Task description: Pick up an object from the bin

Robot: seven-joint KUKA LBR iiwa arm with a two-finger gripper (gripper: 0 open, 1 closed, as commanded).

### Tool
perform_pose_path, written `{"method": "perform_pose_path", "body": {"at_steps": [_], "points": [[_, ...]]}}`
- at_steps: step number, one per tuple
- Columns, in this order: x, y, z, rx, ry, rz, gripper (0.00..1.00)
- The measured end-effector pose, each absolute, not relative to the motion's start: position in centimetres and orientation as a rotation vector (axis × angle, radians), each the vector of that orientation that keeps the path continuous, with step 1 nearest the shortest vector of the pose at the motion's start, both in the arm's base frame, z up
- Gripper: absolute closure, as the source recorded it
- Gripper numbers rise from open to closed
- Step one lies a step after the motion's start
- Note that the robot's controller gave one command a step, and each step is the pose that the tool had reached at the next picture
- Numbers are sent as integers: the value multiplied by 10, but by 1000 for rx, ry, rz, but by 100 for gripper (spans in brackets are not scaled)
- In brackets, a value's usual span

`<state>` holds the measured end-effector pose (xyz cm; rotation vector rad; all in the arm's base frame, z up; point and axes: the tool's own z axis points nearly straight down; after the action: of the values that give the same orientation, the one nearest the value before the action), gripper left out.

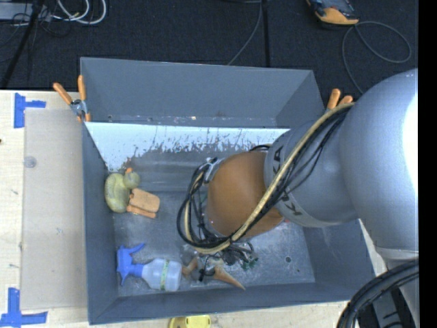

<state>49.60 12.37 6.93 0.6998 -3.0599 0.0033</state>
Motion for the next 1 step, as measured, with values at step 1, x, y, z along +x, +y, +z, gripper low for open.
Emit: {"method": "perform_pose_path", "body": {"at_steps": [1], "points": [[495,115,188,736,-3051,2,100]]}}
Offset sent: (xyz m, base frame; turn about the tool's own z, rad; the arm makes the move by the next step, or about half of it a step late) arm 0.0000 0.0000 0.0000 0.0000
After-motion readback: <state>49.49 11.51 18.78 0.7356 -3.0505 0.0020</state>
